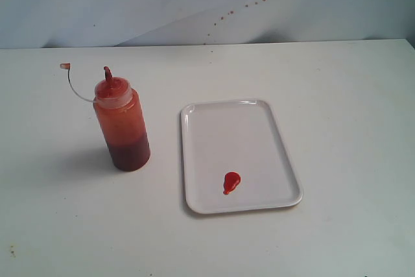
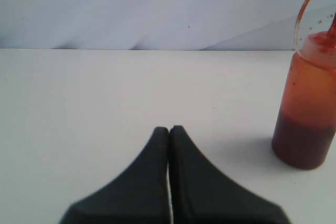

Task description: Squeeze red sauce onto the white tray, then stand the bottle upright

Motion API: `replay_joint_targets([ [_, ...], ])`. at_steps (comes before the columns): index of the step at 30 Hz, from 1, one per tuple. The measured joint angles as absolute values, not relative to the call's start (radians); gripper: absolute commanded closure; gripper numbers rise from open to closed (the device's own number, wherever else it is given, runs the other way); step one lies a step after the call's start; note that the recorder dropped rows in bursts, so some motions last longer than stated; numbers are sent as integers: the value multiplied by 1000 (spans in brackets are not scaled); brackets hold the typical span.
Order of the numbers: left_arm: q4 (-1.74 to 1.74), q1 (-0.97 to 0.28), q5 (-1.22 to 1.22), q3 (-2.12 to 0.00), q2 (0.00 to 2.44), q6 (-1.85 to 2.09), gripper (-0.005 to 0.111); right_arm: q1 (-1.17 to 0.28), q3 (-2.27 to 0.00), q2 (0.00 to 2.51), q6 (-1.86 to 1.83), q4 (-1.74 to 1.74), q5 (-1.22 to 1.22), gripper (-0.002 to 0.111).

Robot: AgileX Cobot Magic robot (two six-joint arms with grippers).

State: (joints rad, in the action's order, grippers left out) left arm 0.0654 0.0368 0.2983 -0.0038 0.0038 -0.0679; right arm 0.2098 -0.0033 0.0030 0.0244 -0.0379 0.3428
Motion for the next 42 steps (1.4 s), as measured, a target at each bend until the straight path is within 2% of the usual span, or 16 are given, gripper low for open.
replay_joint_targets([
  [7,65,37,298,-4,4,-68,107,-59,-3,3,23,-36,343,108],
  [12,65,37,298,-4,4,-68,107,-121,-3,3,23,-36,343,108],
  [22,65,37,298,-4,4,-68,107,-125,-3,3,23,-36,343,108],
  [42,65,37,298,-4,4,-68,107,-42,-3,3,23,-36,343,108],
])
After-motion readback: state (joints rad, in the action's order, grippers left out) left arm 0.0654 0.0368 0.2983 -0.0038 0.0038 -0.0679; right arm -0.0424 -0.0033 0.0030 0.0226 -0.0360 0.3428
